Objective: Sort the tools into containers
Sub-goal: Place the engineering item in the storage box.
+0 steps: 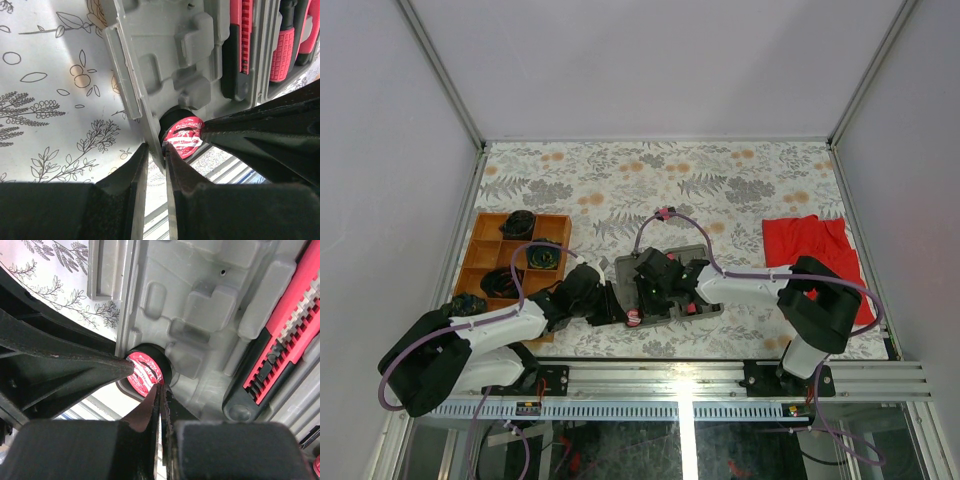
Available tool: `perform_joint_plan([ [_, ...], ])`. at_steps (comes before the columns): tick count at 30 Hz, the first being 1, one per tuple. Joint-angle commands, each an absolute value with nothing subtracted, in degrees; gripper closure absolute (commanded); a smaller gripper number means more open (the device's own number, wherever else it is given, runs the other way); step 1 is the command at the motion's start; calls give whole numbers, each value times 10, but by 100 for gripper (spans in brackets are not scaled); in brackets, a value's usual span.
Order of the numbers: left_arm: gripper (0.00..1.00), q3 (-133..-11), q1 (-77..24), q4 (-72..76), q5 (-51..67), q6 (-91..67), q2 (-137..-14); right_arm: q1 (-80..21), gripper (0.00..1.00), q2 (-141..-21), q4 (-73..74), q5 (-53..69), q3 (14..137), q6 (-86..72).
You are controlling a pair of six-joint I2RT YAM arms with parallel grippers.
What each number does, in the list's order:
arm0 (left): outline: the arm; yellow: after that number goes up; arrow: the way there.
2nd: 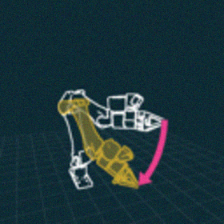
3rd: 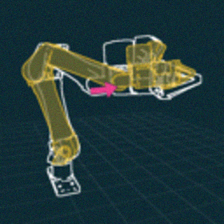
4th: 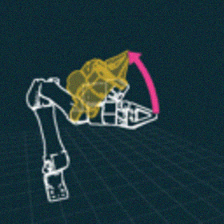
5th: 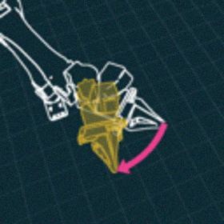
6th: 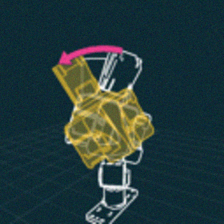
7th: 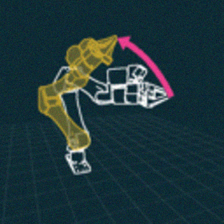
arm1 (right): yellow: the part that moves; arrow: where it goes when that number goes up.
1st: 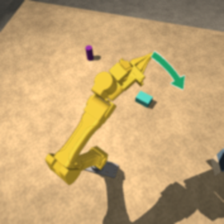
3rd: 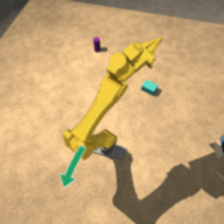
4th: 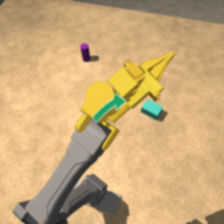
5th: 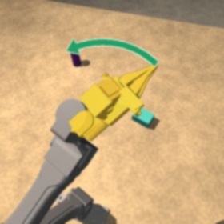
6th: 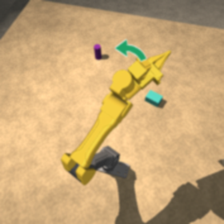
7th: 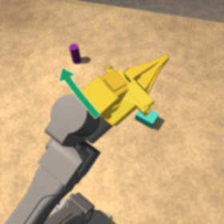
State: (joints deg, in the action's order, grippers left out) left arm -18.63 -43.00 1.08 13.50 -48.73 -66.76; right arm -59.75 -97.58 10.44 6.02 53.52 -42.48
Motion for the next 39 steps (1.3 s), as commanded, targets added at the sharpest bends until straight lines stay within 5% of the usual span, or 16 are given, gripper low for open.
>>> perform_joint_plan([
  [1,100,-201,-438,50,135,-479,-680,-626,100,-1103,98,104,474,-417],
  [27,100,-221,-441,91,148,-483,-674,-625,100,-1212,171,56,508,-399],
  [39,89,-221,-440,105,141,-490,-663,-598,100,-1225,222,64,558,-344],
])
